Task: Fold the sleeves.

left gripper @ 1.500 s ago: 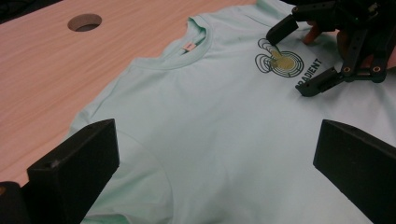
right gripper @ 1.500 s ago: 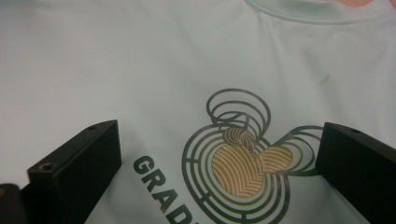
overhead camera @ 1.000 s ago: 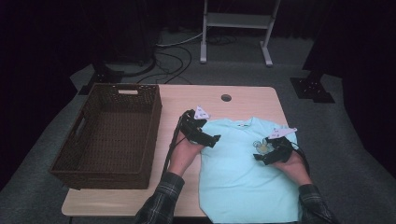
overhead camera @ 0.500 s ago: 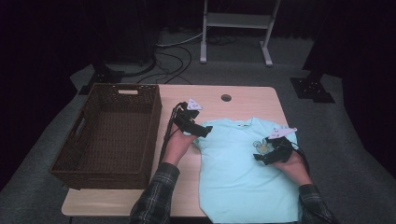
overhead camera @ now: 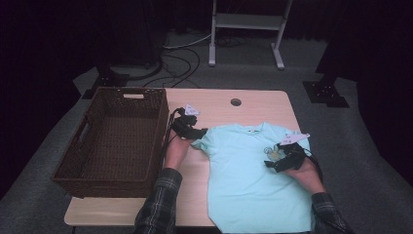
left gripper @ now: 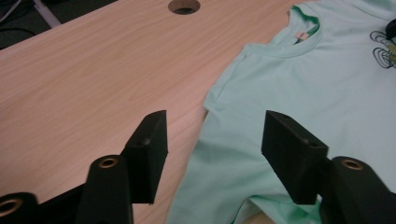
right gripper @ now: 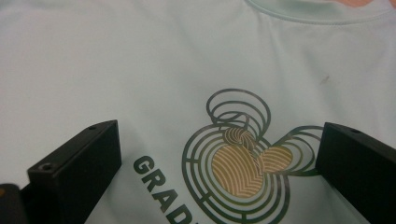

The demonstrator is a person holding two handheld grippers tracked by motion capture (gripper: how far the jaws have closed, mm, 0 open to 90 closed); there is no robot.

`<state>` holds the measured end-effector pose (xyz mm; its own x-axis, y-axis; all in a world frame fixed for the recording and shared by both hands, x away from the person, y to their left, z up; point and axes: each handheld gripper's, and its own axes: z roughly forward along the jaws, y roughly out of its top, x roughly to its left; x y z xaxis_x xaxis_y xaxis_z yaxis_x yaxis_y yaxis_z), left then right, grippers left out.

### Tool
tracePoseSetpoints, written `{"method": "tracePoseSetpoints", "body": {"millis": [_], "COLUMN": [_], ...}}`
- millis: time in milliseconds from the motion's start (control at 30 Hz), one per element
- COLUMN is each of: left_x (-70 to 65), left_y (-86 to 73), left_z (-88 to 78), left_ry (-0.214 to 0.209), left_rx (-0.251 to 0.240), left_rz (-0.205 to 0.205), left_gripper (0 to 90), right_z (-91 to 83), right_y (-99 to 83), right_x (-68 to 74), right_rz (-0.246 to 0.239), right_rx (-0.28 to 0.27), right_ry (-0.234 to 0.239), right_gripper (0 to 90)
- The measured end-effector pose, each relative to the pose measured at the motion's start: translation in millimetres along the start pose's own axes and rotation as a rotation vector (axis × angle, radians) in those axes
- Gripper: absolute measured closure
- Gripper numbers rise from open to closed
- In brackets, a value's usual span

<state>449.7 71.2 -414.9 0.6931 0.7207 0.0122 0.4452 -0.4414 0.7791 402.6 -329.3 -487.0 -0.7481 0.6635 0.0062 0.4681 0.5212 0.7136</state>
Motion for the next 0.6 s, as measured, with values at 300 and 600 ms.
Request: {"method": "tracePoseSetpoints", "body": {"millis": [300,600], "left_x": [10.0,16.4], "left_y": [-17.4,-32.4], "left_z": [6.3,11.8], "left_ry": [0.040,0.069], "left_rx": [0.040,0.102], "left_rz": [-0.032,-0.074], "left_gripper": [55.0,69.0], "right_z": [0.0,0.0], "right_y": [0.0,0.0], "right_x": [-0.1,-0.1], "right_rz": [-0.001,-0.001], "right_rx": [0.000,0.000], "right_ry": [0.000,0.000], "right_gripper": [0.0,0.0]}}
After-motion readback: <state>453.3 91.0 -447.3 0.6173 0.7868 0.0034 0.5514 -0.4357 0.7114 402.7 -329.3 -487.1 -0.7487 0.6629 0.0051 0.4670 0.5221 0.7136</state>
